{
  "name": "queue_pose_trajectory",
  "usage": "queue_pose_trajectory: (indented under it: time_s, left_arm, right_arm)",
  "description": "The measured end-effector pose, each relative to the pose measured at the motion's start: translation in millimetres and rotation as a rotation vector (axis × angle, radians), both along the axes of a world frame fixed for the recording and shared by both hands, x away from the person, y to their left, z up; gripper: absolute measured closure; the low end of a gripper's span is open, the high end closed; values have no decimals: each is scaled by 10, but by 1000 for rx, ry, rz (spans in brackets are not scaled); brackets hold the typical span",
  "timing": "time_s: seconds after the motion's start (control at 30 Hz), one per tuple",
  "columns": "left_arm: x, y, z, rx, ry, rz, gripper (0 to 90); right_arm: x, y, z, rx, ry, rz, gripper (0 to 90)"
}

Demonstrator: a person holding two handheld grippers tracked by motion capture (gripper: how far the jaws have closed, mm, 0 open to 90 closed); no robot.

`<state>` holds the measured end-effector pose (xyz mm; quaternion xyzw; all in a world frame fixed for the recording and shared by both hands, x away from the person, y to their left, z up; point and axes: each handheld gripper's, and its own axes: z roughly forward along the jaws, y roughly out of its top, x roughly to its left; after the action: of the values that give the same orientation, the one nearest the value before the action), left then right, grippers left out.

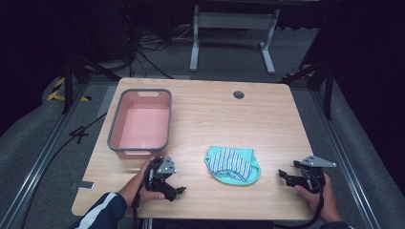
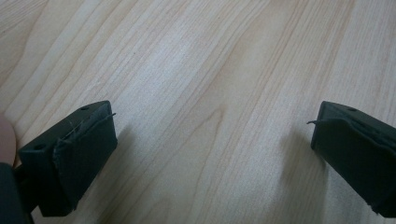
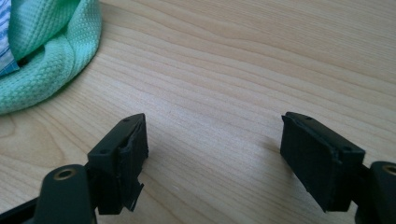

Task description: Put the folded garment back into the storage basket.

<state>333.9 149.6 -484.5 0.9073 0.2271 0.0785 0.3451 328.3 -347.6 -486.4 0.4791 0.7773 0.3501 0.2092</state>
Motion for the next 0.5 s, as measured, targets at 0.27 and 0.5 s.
queue_pose_trajectory:
  time_s: [0.27,0.5]
  left_arm:
    - [-14,0,2,1,2,15,4]
    - [-25,3,2,0,4,28,4]
  right_arm:
    - [-3,17,1,-3,1,-23,230]
    - [0,5,0,0,6,-26,217]
